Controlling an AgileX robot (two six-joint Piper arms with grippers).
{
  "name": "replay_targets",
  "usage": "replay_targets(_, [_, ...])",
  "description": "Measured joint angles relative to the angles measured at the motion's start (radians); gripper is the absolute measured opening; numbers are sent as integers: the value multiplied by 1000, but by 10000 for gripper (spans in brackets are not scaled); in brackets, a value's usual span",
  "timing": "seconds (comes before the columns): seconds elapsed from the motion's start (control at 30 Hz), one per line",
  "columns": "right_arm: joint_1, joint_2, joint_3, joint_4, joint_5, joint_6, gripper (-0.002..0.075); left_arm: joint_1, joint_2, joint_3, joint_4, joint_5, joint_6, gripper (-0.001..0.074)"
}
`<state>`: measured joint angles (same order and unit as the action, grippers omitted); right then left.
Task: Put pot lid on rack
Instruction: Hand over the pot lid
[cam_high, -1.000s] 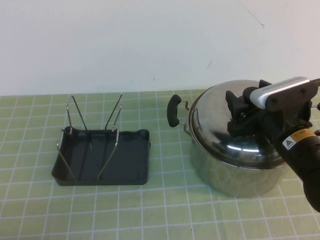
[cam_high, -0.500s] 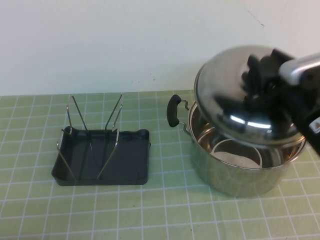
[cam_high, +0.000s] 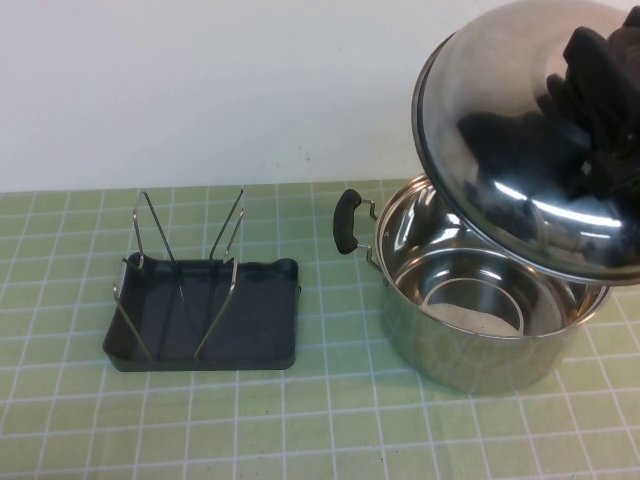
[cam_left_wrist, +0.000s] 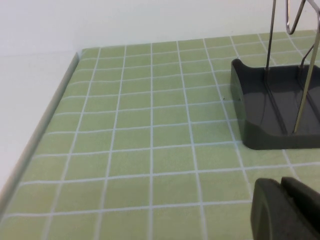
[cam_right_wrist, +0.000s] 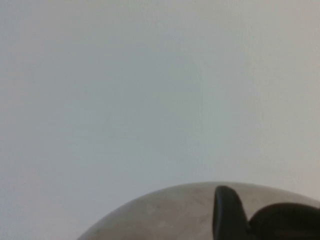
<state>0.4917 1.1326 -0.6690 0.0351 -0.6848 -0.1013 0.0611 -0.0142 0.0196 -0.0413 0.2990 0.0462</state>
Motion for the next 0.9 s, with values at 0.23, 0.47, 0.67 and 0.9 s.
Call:
replay_targets(0.23, [0,-11,0,-62,43,6,337,0,0,0,-644,-61,-384,-3])
replay_targets(0.47, [0,-11,0,-68,72,6,337,0,0,0,-931,-164,-455,-4])
replay_targets(0.67, [0,-11,0,-114,73,17,337,0,6,-55,-986,13,-133,-3])
replay_targets(0.9, [0,-7,0,-142,74,75,337,0,327,-347,-1342,280,536,7])
